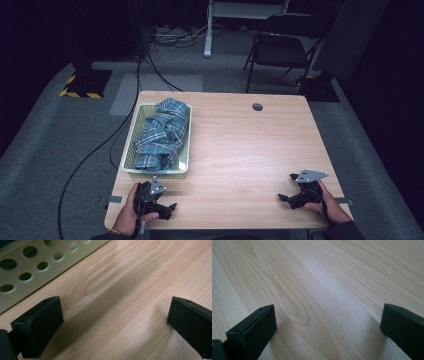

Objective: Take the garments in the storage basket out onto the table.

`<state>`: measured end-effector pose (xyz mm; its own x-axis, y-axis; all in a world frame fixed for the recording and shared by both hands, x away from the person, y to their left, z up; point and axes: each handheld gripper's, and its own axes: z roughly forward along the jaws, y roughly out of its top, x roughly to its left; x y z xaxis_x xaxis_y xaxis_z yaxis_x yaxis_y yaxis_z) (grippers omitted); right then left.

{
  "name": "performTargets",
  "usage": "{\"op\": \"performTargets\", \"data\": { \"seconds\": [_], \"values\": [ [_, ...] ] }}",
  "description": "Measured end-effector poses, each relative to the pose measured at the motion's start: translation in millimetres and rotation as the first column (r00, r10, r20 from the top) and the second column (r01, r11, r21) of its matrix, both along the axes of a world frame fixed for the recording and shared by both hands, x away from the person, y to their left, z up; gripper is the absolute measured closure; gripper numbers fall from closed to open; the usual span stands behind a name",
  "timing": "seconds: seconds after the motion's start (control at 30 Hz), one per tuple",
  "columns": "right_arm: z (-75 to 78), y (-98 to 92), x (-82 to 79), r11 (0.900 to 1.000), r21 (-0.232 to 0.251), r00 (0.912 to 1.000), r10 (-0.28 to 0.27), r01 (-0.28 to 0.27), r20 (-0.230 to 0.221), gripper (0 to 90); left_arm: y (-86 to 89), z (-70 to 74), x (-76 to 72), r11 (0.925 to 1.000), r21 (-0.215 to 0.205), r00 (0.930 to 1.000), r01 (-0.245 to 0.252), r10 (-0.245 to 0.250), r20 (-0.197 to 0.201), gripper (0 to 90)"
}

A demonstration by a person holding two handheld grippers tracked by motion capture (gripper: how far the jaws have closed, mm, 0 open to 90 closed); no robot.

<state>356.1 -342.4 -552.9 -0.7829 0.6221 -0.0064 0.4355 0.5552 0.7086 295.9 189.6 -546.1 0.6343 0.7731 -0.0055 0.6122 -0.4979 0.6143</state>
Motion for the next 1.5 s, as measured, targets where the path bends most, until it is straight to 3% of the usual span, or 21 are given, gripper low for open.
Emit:
{"op": "performTargets", "data": {
  "seconds": [0.57, 1.03, 1.2, 1.3, 1.5],
  "values": [
    [0.0, 0.1, 0.2, 1.000, 0.000, 1.0000, 0.001, -0.001, -0.001, 0.5, -0.1, 1.0, 0.6, 0.9999, 0.008, 0.9999, 0.007, -0.007, -0.009, 0.4],
    [-0.1, 0.2, 0.7, 1.000, 0.001, 1.0000, 0.004, -0.004, -0.001, 0.5, -2.7, 6.9, 0.2, 0.9982, 0.060, 0.9978, 0.007, -0.003, -0.066, 0.9],
    [0.0, 0.2, 0.7, 1.000, 0.001, 1.0000, 0.004, -0.004, -0.001, 0.5, -4.0, 10.4, -1.4, 0.9965, 0.084, 0.9986, -0.006, 0.011, -0.052, 3.8],
    [0.0, 0.2, 0.7, 1.000, 0.001, 1.0000, 0.004, -0.004, -0.001, 0.5, -4.0, 14.4, -3.2, 0.9974, 0.073, 0.9990, -0.001, 0.005, -0.045, 4.0],
    [0.0, 0.2, 0.7, 1.000, 0.001, 1.0000, 0.003, -0.003, -0.001, 0.5, -7.2, 20.0, -5.5, 0.9959, 0.090, 0.9993, 0.014, -0.011, -0.037, 3.8]
  ]
}}
